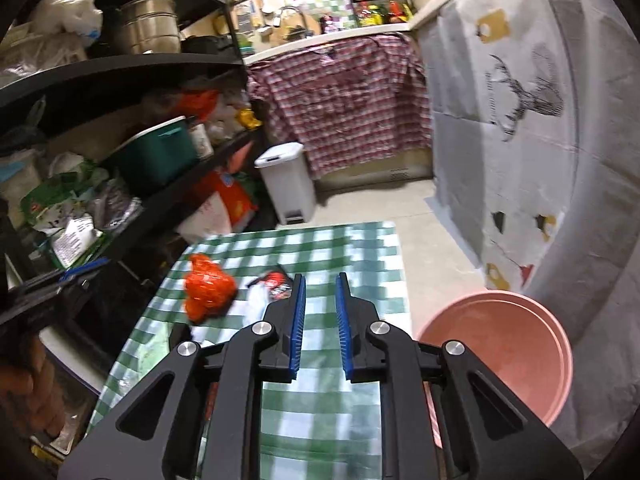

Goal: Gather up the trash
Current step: 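Move left tool to orange plastic bag while right tool approaches white face mask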

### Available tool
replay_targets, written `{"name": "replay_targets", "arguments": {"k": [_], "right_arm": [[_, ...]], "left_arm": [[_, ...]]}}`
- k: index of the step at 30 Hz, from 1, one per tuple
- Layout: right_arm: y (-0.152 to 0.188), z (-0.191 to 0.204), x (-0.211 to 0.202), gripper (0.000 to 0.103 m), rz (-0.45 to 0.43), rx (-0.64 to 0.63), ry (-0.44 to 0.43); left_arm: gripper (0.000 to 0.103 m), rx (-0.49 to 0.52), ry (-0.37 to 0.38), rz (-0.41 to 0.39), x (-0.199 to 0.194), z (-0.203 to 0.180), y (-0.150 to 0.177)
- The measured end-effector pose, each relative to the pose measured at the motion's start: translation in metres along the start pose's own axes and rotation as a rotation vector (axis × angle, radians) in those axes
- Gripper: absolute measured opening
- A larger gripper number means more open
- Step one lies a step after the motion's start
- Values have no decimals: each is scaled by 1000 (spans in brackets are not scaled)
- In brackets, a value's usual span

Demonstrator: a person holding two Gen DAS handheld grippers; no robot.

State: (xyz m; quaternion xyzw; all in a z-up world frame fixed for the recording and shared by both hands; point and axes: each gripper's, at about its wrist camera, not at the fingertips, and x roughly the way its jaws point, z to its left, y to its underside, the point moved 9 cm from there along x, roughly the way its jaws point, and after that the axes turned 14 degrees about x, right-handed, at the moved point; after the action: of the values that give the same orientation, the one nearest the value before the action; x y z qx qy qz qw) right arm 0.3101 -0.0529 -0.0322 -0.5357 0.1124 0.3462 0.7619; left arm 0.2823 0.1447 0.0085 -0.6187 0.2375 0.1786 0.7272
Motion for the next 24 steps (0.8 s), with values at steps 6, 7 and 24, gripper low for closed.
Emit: {"name": "replay_targets", "arguments": {"k": [6, 7, 24], "right_arm": [[18, 20, 7, 15, -3, -72, -27], [20, 20, 11, 15, 3, -83, -26], [52, 39, 104, 7, 157, -68, -72]], "left_arm": [[18, -65, 3, 20, 30, 31, 21], [18, -81, -1, 23, 33, 37, 23], [18, -172, 34, 102, 100, 69, 62]]}}
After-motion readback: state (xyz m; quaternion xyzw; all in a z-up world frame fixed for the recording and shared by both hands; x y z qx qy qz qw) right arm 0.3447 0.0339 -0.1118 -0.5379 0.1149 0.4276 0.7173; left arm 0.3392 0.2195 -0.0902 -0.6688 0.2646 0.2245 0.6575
